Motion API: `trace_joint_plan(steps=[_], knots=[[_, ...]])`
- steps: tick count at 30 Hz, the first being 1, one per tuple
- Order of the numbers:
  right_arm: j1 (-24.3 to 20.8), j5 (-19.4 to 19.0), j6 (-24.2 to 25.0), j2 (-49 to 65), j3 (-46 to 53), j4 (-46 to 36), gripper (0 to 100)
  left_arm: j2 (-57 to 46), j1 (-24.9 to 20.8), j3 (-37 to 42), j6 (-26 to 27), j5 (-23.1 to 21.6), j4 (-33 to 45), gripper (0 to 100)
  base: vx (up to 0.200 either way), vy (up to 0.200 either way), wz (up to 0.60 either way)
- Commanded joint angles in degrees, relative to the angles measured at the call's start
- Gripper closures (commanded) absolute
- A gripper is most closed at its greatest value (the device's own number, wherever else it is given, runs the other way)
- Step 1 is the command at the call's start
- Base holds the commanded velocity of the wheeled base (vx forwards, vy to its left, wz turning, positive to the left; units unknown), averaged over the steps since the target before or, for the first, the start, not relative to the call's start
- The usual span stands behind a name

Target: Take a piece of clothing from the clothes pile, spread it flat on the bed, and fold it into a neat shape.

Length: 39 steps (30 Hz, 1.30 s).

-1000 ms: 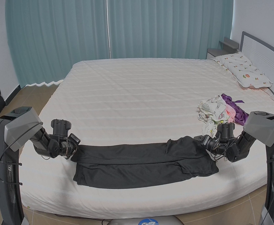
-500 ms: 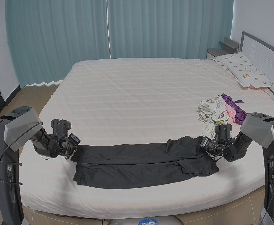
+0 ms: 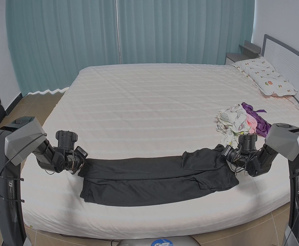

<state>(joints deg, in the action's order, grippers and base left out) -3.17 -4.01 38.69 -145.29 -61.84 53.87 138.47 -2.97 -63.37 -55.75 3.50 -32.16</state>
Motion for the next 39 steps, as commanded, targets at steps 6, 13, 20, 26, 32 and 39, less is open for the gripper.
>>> trace_joint_plan(steps=[6, 13, 20, 26, 32, 39], knots=[[0.01, -0.03, 0.15, -0.79, 0.14, -0.26, 0, 0.04, -0.28, 0.88, 1.34, 0.02, -0.18, 100, 0.000, 0.000, 0.00], [0.80, -0.03, 0.95, 1.67, 3.75, 1.24, 0, -0.13, -0.01, 1.05, 1.61, 0.10, -0.36, 0, 0.000, 0.000, 0.00], [1.32, -0.03, 1.47, 7.47, 18.07, 8.97, 0, -10.06, 3.06, 9.31, 4.16, -7.10, 0.08, 0, 0.000, 0.000, 0.00], [0.88, 0.50, 1.65, 9.67, 29.94, 16.00, 0, -13.32, 2.80, 20.92, 15.23, -10.09, -0.80, 0, 0.000, 0.000, 0.00], [-0.26, 0.50, 8.24, 10.02, 35.83, 22.16, 0, -12.88, -1.33, 29.97, 17.34, -10.00, -5.28, 0, 0.000, 0.000, 0.00], [0.09, -0.12, 12.20, 8.88, 41.28, 29.98, 0, -11.91, -5.55, 34.98, 17.43, -8.07, -13.63, 0, 0.000, 0.000, 0.00]])
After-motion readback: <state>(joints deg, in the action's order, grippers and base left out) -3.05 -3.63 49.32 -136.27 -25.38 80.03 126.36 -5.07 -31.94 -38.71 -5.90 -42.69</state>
